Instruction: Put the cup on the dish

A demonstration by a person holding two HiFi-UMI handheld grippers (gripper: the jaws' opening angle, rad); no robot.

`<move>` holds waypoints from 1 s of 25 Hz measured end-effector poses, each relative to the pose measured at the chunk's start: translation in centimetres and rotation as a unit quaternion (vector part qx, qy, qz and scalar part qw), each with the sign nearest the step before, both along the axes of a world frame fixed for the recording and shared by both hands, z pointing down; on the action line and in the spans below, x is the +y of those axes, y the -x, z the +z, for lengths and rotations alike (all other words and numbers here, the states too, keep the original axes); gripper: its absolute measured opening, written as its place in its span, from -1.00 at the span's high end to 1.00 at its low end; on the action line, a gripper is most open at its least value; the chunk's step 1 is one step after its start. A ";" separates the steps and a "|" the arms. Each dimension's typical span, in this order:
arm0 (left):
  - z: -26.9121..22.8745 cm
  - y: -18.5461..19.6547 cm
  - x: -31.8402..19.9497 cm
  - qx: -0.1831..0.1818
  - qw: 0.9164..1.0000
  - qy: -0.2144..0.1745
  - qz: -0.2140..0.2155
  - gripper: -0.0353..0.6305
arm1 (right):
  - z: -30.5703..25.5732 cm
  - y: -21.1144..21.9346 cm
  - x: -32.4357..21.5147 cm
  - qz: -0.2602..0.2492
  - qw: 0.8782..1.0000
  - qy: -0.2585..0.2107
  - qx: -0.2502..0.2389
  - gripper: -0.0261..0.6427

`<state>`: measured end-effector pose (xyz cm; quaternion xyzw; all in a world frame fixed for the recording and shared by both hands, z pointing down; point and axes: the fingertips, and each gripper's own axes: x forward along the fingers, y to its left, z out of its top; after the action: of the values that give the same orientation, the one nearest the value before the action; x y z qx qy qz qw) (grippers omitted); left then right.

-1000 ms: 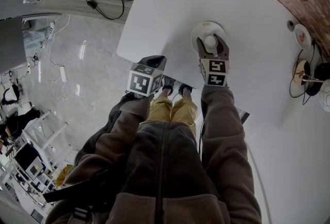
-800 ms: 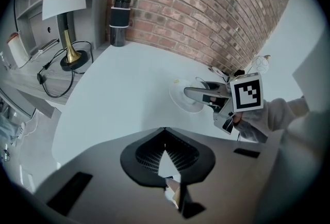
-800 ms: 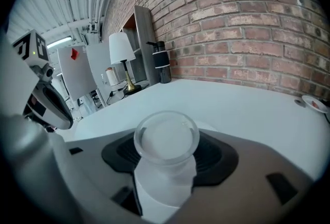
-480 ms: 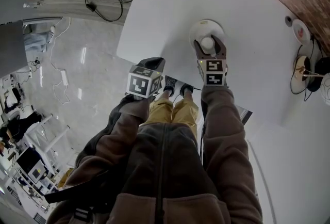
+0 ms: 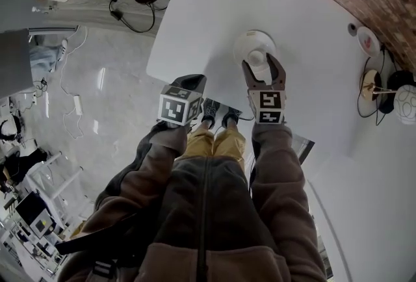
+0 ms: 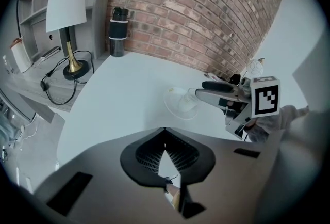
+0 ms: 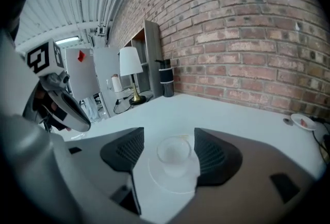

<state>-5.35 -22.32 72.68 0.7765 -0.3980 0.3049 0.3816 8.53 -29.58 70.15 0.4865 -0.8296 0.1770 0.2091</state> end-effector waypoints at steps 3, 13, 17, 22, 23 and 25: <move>-2.6 -0.3 -0.6 -0.007 1.000 -0.004 -0.004 0.88 | -3.8 -0.8 0.9 0.021 0.999 -0.026 -0.009 0.06; -12.1 -3.6 -3.4 0.023 0.995 -0.101 0.011 0.88 | -14.7 -3.9 5.3 0.086 0.992 -0.094 -0.010 0.77; -16.7 -3.6 -4.6 0.025 0.987 -0.156 0.004 0.88 | -17.7 -4.4 6.1 0.103 0.989 -0.102 -0.002 0.91; -23.3 -4.1 -6.0 0.055 0.970 -0.235 0.007 0.88 | -23.1 -4.8 6.3 0.110 0.984 -0.139 0.005 0.92; -24.4 -4.1 -6.1 0.059 0.967 -0.248 0.008 0.88 | -24.1 -4.9 6.4 0.110 0.983 -0.147 0.006 0.92; -26.5 -4.3 -6.4 0.065 0.960 -0.272 0.008 0.88 | -26.2 -5.1 6.5 0.110 0.981 -0.162 0.009 0.92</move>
<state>-1.09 -28.73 46.15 0.8724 -0.4341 0.1366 0.1785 13.62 -23.04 43.99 0.6039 -0.7867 0.0579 0.1146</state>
